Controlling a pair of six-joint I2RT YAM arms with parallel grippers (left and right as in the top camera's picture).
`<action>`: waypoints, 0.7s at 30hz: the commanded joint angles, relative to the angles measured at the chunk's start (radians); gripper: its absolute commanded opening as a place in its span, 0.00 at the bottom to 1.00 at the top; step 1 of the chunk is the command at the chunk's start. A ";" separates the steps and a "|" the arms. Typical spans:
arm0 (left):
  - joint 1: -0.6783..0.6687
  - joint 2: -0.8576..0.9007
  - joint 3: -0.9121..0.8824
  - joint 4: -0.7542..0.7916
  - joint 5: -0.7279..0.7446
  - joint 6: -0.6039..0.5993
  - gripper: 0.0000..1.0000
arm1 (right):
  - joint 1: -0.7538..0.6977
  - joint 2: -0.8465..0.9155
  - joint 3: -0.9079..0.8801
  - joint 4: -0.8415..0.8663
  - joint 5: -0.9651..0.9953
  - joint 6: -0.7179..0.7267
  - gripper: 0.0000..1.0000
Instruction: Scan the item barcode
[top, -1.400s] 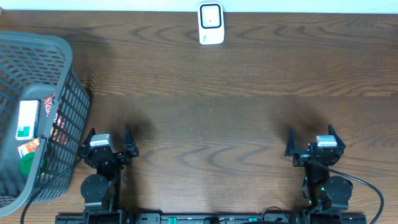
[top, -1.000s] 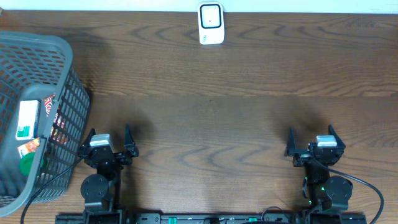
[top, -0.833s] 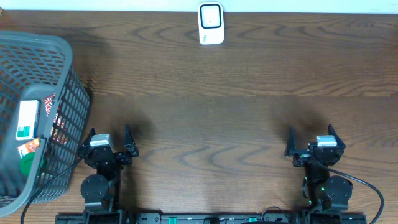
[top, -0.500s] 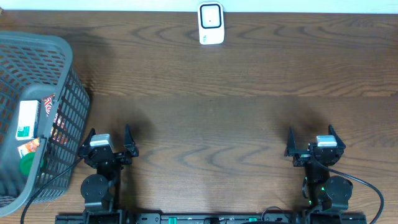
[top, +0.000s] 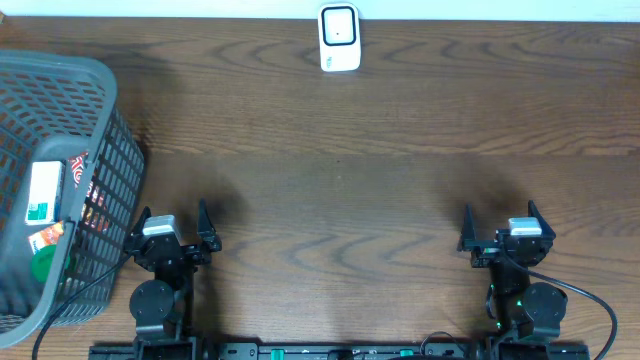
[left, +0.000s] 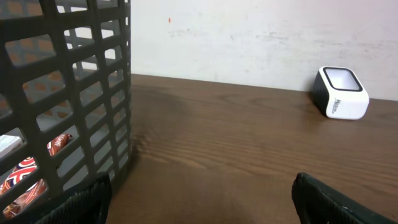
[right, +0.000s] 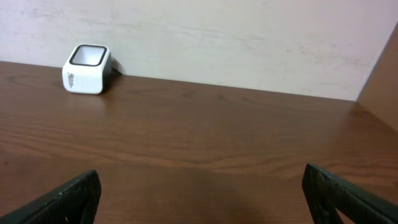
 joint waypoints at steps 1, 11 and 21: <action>0.005 -0.006 -0.011 -0.047 -0.046 0.006 0.92 | 0.009 0.005 -0.001 -0.004 0.009 -0.014 0.99; 0.005 -0.004 -0.011 -0.048 -0.028 -0.012 0.93 | 0.009 0.005 -0.001 -0.004 0.009 -0.014 0.99; 0.005 -0.004 -0.011 -0.048 -0.023 -0.014 0.93 | 0.009 0.005 -0.001 -0.004 0.009 -0.014 0.99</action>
